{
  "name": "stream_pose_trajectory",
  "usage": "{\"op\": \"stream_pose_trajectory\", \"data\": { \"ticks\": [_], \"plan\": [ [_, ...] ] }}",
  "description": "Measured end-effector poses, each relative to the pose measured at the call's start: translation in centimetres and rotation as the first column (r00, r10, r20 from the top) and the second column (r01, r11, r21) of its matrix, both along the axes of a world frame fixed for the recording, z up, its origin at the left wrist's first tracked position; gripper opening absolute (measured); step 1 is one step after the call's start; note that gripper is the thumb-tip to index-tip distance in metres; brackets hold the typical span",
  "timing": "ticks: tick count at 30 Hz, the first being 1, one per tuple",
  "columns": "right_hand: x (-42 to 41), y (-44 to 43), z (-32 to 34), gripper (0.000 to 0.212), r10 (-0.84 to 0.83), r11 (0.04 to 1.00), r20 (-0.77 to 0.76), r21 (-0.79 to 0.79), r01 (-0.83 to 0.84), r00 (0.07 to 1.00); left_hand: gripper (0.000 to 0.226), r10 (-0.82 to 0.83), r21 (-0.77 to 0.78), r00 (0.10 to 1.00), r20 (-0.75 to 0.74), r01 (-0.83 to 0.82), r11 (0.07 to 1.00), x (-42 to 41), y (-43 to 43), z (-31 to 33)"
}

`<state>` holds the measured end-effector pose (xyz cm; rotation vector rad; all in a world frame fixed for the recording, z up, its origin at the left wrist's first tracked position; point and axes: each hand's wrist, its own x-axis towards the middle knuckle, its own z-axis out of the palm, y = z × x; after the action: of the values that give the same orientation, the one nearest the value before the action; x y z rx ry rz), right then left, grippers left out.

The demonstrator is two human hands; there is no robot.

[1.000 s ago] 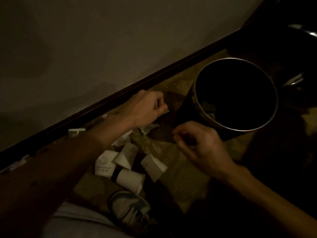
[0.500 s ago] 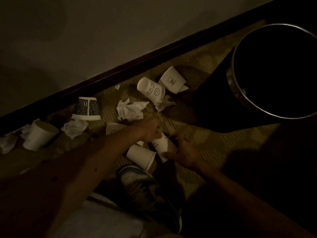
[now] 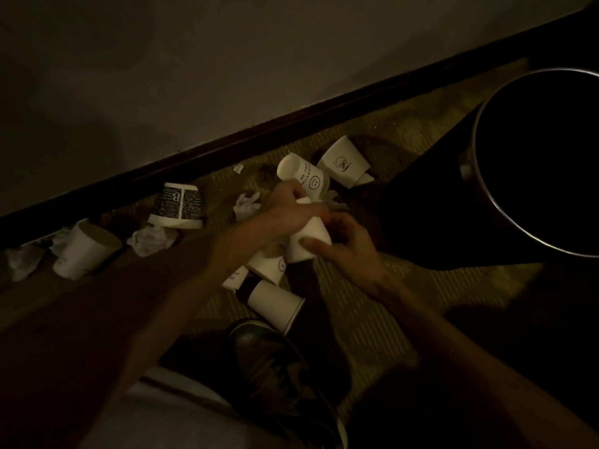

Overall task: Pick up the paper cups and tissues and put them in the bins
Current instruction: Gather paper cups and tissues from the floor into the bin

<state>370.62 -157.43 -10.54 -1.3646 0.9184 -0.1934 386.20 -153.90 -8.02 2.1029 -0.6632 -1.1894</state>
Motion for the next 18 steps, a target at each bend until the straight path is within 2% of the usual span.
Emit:
{"op": "stream_pose_trajectory", "data": {
  "ticks": [2, 5, 7, 9, 11, 15, 18],
  "plan": [
    [1.3, -0.9, 0.0, 0.042, 0.011, 1.000, -0.001, 0.017, -0.011, 1.000, 0.026, 0.003, -0.006, 0.997, 0.072, -0.003, 1.000, 2.0, -0.5, 1.0],
    [2.6, -2.4, -1.5, 0.042, 0.040, 0.979, -0.144, -0.193, -0.068, 0.989, 0.024, -0.128, 0.099, 0.980, 0.151, 0.114, 0.989, 5.4, 0.0, 2.2],
    [3.0, -2.9, -3.0, 0.038, 0.166, 0.930, -0.259, -0.279, -0.238, 0.951, 0.025, -0.168, 0.159, 0.978, 0.121, 0.148, 0.976, 6.8, 0.9, 2.3],
    [3.3, -3.1, -4.5, 0.040, 0.311, 0.832, -0.411, -0.318, -0.455, 0.857, 0.023, -0.204, 0.187, 0.973, 0.109, 0.182, 0.965, 7.3, 1.7, 1.8],
    [3.6, -3.2, -5.2, 0.040, 0.341, 0.788, -0.501, -0.308, -0.533, 0.795, 0.022, -0.265, 0.203, 0.957, 0.116, 0.239, 0.950, 7.4, 2.1, 1.4],
    [3.7, -2.7, -5.0, 0.034, 0.242, 0.845, -0.471, -0.329, -0.423, 0.848, 0.037, -0.315, 0.222, 0.947, 0.061, 0.294, 0.930, 7.8, 2.7, 0.6],
    [3.5, -1.2, -3.8, 0.032, 0.251, 0.921, -0.384, -0.188, -0.341, 0.889, 0.057, -0.373, 0.278, 0.927, 0.020, 0.354, 0.893, 8.4, 3.3, 0.7]
  ]
}}
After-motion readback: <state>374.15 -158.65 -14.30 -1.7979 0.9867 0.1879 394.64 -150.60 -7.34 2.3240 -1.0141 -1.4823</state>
